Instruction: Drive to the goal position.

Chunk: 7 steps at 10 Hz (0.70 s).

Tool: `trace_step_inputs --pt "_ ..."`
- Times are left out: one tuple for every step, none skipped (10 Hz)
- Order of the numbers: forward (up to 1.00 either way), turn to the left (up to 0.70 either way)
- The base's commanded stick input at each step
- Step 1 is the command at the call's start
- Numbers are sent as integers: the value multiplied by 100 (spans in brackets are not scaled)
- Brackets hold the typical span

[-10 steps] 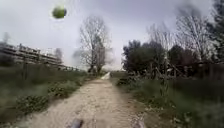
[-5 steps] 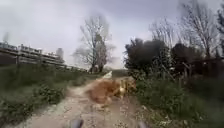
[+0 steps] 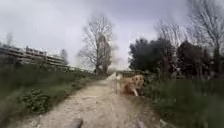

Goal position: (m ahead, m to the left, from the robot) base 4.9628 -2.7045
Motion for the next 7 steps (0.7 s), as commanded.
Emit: trace_step_inputs --pt "85 0" --pt "85 0" --pt "85 0" --pt "85 0" --pt "85 0" --pt "72 0" --pt "60 0"
